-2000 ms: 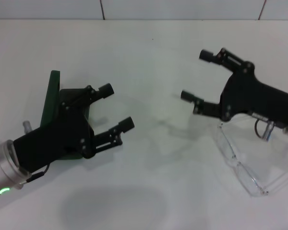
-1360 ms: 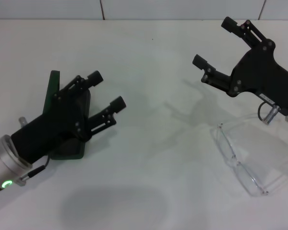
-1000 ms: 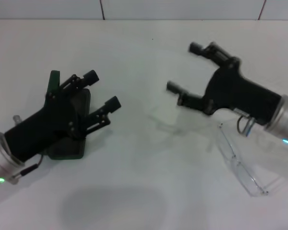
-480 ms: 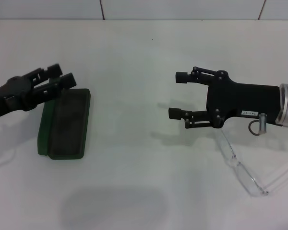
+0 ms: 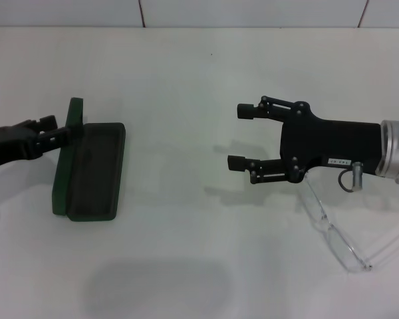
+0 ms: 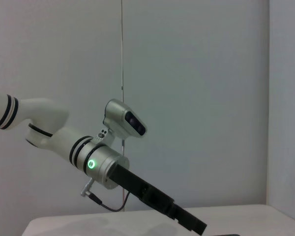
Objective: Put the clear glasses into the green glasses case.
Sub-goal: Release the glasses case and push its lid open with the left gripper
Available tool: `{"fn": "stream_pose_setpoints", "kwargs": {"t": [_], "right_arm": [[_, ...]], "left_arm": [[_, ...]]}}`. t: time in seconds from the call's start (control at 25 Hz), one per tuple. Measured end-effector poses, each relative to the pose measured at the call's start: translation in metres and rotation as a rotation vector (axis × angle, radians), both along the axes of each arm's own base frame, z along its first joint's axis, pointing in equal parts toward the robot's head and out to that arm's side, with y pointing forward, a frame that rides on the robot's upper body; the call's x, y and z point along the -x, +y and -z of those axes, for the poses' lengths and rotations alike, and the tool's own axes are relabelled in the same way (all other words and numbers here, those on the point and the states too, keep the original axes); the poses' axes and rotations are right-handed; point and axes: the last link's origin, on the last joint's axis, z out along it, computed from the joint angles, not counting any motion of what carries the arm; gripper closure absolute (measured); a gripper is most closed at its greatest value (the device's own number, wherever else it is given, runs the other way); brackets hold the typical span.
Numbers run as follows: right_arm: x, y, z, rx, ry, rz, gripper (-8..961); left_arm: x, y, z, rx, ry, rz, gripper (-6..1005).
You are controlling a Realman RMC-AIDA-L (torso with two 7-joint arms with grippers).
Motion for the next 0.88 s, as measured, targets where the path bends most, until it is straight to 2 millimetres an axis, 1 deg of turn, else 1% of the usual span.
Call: {"fn": "stream_pose_setpoints", "kwargs": {"t": [0.12,0.24,0.56,0.88], "right_arm": [[0.000,0.000,0.001,-0.002,-0.007,-0.004,84],[0.001,0.001,0.003,-0.004,-0.015,-0.002,84],[0.002,0.003,0.008,-0.017,-0.027,-0.007,84],[0.001,0.003,0.008,-0.021,-0.031,-0.007,84]], "left_arm": [[0.003,0.000,0.006,0.003,0.025,-0.020,125],[0.001,0.001,0.013,0.018,0.029,-0.022,125],[0.000,0.003,0.023,0.028,0.040,-0.038,124],[-0.003,0.005,0.024,0.030,0.039,-0.031,203]]}}
